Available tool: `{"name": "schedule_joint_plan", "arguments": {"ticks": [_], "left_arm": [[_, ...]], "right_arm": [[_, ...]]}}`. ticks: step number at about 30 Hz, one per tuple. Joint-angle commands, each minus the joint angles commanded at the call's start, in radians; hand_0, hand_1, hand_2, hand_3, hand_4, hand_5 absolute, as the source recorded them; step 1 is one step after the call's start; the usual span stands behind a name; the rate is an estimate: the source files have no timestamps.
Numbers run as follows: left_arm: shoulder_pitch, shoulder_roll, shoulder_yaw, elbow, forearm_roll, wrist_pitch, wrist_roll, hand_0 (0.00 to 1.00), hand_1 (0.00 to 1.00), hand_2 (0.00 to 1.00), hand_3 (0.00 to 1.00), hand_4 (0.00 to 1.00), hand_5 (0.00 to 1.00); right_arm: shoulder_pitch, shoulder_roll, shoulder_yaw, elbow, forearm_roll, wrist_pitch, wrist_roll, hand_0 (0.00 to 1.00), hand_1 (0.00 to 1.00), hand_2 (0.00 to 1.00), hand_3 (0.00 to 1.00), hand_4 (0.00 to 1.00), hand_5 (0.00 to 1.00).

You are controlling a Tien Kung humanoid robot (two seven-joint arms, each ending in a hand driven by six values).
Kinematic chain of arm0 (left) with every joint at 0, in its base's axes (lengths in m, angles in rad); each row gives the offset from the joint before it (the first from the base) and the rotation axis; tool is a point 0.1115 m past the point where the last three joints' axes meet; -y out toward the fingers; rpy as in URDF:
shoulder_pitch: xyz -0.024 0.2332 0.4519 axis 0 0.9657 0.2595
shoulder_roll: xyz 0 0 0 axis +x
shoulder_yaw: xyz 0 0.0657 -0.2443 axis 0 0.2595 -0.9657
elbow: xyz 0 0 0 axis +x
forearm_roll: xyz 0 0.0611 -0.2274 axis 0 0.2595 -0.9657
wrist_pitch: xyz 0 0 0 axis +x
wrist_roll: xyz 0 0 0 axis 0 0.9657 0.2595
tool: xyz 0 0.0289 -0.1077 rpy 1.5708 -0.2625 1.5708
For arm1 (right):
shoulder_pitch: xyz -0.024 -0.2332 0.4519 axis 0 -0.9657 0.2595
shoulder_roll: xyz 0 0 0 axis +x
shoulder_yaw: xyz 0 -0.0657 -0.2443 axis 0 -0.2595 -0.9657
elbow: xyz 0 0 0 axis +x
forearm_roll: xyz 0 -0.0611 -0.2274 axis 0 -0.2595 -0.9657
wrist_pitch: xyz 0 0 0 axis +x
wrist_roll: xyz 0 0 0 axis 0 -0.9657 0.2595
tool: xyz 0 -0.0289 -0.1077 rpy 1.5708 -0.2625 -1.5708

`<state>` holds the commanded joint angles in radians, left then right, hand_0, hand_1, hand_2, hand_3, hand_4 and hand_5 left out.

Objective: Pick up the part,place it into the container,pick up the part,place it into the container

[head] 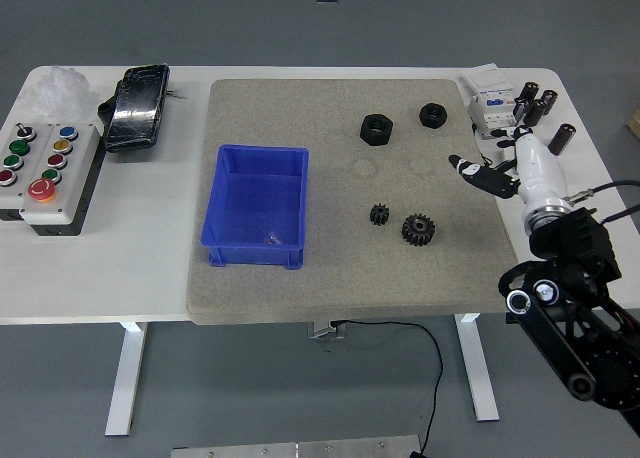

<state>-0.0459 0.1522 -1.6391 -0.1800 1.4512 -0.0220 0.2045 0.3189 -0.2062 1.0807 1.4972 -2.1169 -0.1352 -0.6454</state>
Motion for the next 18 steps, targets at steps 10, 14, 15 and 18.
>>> {"name": "schedule_joint_plan", "arguments": {"ticks": [10,14,15,18], "left_arm": [[-0.006,0.001,0.012,0.000,-0.011,0.000,-0.003,0.615,0.518,0.562,0.633,0.587,0.464],[-0.001,-0.001,0.009,0.000,-0.008,0.001,0.003,0.615,0.518,0.562,0.632,0.587,0.467],[0.000,-0.002,0.009,0.000,-0.008,0.001,0.004,0.615,0.518,0.562,0.632,0.587,0.467],[0.001,-0.001,0.008,0.000,-0.007,0.002,0.005,0.615,0.518,0.562,0.632,0.587,0.467]], "right_arm": [[0.076,-0.004,-0.165,-0.042,-0.034,0.186,0.000,0.316,0.613,0.832,0.868,0.920,0.509],[0.107,-0.011,-0.208,-0.066,-0.012,0.267,0.000,0.329,0.636,0.852,0.886,0.922,0.515],[0.112,-0.012,-0.214,-0.071,-0.006,0.283,0.000,0.329,0.636,0.852,0.886,0.922,0.515],[0.116,-0.017,-0.220,-0.085,-0.001,0.320,0.000,0.329,0.636,0.852,0.886,0.922,0.515]]}}
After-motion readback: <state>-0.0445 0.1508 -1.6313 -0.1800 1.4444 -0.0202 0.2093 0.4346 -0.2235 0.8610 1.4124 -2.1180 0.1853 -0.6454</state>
